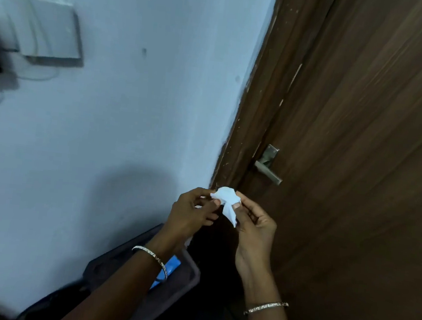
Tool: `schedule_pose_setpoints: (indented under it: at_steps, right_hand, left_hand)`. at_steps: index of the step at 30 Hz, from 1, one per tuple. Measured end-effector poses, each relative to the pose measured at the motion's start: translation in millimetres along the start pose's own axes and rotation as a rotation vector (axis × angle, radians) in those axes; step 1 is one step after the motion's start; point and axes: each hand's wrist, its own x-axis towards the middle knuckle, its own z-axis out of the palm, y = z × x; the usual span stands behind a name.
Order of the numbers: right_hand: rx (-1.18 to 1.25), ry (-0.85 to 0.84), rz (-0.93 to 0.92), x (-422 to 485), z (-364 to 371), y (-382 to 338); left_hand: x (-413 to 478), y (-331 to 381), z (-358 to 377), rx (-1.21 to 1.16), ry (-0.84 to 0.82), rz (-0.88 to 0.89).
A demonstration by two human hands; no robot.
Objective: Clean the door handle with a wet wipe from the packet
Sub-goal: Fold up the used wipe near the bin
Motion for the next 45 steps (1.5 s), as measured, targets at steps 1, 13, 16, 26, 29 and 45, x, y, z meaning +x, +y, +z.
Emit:
schedule_pose_setpoints:
  at_steps: [1, 13, 16, 26, 29, 45]
  right_hand:
    - [0.004, -0.02, 0.017, -15.8, 6.1, 3.0]
    - [-0.092, -0.342, 0.27, -187.7, 109.1, 73.7]
    - [-0.134, -0.369, 0.302, -223.8, 138.3, 97.9]
    - [-0.151, -0.203, 0.523, -316.2, 213.3, 204.1]
    - [-0.15, -0.131, 0.545, -338.3, 231.0, 237.2]
    - [-0.546, 0.122, 0.669, -330.6, 239.2, 429.7]
  left_hand:
    - [-16.2, -3.0, -10.9, -0.009, 0.019, 0.01]
    - [-158.2, -39.6, -188.3, 0.1, 0.352, -0.066]
    - [-179.0, -57.4, -234.5, 0.111, 0.389, -0.113]
    - [-207.1, -135.1, -380.2, 0.134, 0.284, -0.355]
    - [-206.7, -158.3, -419.6, 0.19, 0.234, -0.356]
    - [-141.5, -328.8, -492.1, 0.274, 0.063, -0.638]
